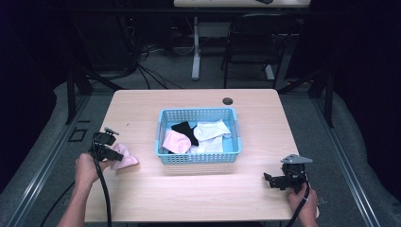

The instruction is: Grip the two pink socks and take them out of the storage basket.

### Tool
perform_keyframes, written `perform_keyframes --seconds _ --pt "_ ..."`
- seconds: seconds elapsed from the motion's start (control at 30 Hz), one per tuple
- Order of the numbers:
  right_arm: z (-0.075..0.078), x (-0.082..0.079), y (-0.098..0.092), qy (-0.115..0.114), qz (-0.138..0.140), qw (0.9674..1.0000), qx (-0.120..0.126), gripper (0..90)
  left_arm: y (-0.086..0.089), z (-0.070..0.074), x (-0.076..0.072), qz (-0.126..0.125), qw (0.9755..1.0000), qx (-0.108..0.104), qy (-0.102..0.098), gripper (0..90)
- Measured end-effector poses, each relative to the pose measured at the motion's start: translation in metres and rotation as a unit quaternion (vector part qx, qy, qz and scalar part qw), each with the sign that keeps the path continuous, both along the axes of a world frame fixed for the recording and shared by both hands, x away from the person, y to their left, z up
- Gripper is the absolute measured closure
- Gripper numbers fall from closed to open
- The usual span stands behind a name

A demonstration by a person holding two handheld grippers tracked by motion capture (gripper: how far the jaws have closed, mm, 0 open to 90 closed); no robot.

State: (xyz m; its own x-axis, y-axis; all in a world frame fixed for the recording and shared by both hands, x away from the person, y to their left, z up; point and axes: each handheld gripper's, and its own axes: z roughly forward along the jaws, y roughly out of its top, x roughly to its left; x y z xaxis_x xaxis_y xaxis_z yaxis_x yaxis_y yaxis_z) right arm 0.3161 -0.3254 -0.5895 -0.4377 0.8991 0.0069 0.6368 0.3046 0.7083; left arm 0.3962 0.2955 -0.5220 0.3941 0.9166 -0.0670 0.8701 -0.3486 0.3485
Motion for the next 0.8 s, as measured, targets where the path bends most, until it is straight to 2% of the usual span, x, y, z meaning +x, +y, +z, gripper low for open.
perform_keyframes --seconds 0.53,0.8 --pt "0.000 0.000 0.000 0.000 0.000 1.0000 0.000 0.0 0.008 -0.020 0.000 0.016 0.9997 -0.002 0.021 78.0" --pt "0.000 0.000 0.000 0.001 0.002 1.0000 -0.002 0.0 0.010 -0.020 0.000 0.014 0.9997 0.001 0.020 73.8"
